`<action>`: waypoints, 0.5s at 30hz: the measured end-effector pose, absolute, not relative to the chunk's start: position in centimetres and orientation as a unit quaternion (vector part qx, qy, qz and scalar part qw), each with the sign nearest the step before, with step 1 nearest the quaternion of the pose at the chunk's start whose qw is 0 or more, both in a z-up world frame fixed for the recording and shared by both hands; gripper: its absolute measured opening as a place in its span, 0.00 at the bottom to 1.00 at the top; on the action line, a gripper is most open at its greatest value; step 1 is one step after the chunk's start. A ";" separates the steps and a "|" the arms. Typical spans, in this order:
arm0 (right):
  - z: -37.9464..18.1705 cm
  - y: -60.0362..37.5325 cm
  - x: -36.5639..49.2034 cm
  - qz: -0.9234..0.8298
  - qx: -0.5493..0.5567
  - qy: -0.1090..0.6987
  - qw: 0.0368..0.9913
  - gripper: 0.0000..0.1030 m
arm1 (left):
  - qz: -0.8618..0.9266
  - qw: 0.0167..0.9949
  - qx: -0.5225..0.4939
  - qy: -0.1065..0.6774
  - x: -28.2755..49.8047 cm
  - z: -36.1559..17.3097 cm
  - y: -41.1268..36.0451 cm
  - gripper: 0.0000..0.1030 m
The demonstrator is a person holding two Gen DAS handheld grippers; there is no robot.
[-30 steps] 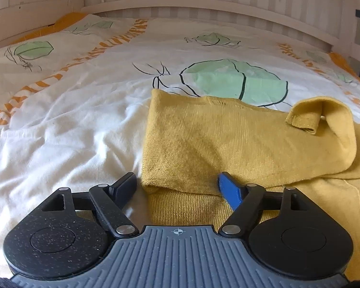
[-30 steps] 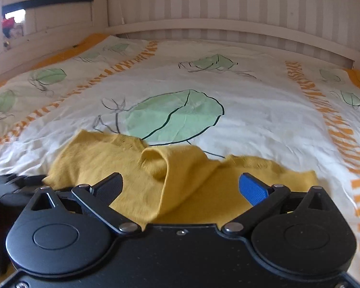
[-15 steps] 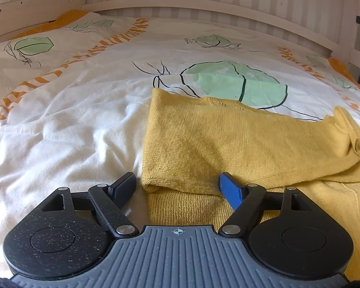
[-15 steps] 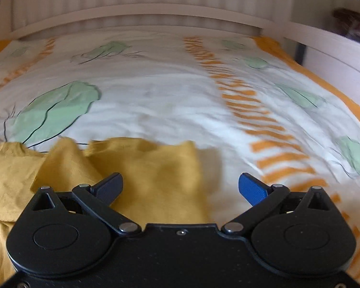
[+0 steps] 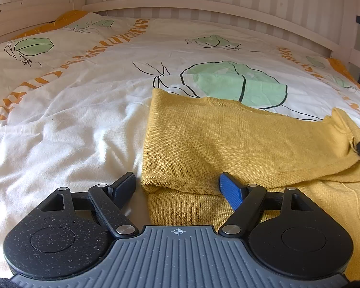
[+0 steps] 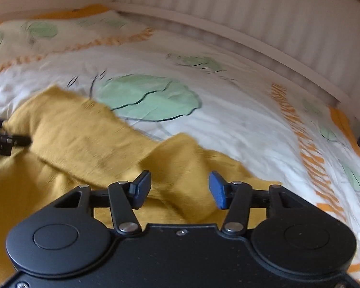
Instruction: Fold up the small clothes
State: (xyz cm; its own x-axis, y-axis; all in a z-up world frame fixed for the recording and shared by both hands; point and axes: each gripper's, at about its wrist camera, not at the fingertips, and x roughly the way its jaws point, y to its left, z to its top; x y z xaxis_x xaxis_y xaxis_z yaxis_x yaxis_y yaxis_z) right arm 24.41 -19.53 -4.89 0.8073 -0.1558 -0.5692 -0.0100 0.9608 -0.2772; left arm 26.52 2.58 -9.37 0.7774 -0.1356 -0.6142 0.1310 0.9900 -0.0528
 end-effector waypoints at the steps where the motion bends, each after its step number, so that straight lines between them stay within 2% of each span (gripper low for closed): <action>1: -5.1 -19.1 24.5 -0.033 -0.137 0.309 0.941 0.56 | -0.071 0.943 -0.003 0.326 26.5 -9.4 2.6 0.74; 8: -6.3 -17.3 25.7 -0.033 -0.167 0.324 0.931 0.55 | -0.071 0.943 -0.004 0.326 26.5 -9.4 2.6 0.74; 9: -6.3 -17.6 26.0 -0.037 -0.165 0.327 0.930 0.41 | -0.071 0.943 -0.004 0.326 26.5 -9.4 2.6 0.74; 10: -6.2 -18.0 26.2 -0.044 -0.158 0.329 0.930 0.14 | -0.071 0.943 -0.004 0.326 26.5 -9.4 2.6 0.74; 11: -5.9 -18.6 26.1 -0.051 -0.148 0.328 0.932 0.05 | -0.071 0.943 -0.004 0.326 26.5 -9.4 2.6 0.74; 15: -2.2 -21.8 24.8 -0.047 -0.072 0.309 0.947 0.07 | -0.071 0.943 -0.004 0.326 26.5 -9.4 2.6 0.74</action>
